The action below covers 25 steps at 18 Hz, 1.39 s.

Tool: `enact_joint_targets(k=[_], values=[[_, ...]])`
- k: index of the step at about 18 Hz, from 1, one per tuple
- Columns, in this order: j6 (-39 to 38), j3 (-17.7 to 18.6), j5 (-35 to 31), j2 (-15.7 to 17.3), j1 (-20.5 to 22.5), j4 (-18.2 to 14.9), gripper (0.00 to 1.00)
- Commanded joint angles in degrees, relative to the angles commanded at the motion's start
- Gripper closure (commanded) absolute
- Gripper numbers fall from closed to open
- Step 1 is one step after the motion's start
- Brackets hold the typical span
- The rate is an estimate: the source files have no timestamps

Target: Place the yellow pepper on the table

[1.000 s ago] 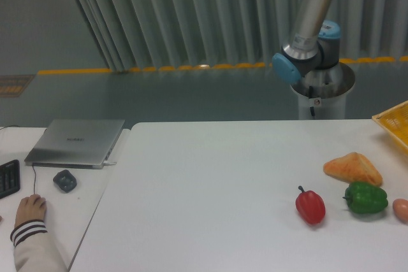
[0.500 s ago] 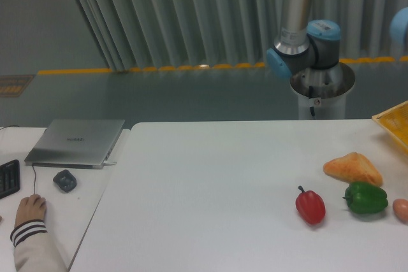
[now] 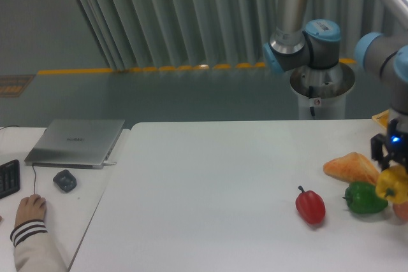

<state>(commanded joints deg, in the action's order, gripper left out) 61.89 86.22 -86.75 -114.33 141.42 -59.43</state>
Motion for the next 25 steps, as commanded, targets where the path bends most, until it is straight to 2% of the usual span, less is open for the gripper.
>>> enact_joint_targets(k=[2, 4, 8, 10, 11, 12, 15, 19, 22, 25], values=[[-2.9, -0.96, -1.92, -2.81, -1.76, 2.21, 0.68], [-4.4, -2.02, -6.22, -4.49, -4.13, 2.39, 0.68], [-5.2, -2.02, -7.03, -5.46, -4.49, 2.57, 0.65], [-5.2, -1.85, -7.03, -5.38, -4.49, 2.57, 0.47], [-5.2, -1.76, -7.12, -5.38, -4.49, 2.57, 0.26], [-4.94, -1.76, -7.21, -5.29, -4.49, 2.57, 0.0], [-4.67, -1.5, -7.21, -4.41, -4.58, 2.39, 0.0], [-4.58, 0.35, -6.77, 0.59, -4.05, 1.43, 0.0], [-3.8, -0.17, -6.94, 3.58, -1.25, -6.02, 0.0], [8.2, -0.35, -6.59, 5.26, 2.52, -8.77, 0.0]])
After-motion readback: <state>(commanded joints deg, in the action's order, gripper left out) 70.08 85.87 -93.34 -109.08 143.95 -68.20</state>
